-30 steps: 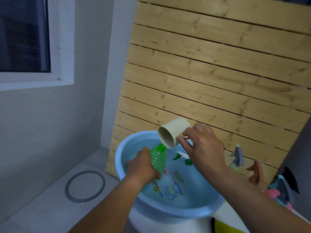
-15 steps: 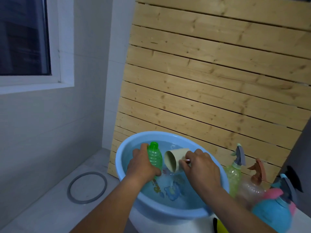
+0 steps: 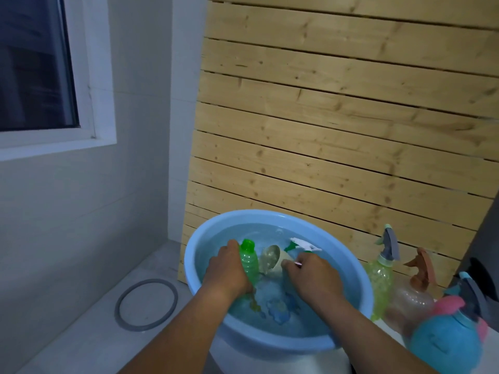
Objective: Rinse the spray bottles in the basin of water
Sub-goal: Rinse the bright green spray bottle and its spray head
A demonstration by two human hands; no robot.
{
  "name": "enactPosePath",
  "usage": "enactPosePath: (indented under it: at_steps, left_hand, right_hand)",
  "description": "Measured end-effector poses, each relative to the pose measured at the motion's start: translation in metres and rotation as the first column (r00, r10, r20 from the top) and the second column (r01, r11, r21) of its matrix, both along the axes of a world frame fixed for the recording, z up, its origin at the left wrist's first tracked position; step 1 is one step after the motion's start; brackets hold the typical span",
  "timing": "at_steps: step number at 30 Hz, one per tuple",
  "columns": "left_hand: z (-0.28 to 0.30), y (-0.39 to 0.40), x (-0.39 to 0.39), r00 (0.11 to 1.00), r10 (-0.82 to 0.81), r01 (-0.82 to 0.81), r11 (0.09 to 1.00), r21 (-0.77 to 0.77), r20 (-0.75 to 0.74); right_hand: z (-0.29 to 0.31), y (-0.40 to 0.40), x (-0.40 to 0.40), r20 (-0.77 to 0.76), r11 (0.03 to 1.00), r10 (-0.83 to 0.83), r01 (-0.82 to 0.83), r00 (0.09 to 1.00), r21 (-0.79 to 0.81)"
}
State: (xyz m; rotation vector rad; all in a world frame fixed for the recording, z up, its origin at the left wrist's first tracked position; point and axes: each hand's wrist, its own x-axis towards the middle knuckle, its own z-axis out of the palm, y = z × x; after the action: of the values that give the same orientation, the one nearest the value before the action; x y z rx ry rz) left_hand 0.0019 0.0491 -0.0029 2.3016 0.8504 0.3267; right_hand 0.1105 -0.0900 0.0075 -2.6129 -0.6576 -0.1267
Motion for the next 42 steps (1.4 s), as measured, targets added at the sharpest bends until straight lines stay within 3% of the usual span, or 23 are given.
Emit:
enactPosePath:
  at_steps: [4,15,42]
  left_hand:
    - [-0.002,0.001,0.001,0.999,-0.014,0.016,0.999,0.044,-0.049]
    - [-0.001,0.0,0.004,0.993,-0.069,0.071,0.997,0.018,-0.1]
    - [-0.005,-0.002,0.009,0.982,-0.118,0.13,0.989,0.074,-0.149]
  right_hand:
    - [-0.001,-0.002,0.013,-0.152,0.985,-0.059,0.082,0.987,0.152]
    - [0.008,-0.006,0.006,-0.07,0.869,-0.05,0.078,0.996,0.488]
    - [0.002,-0.007,-0.001,0.054,0.778,-0.012,-0.025,0.998,0.628]
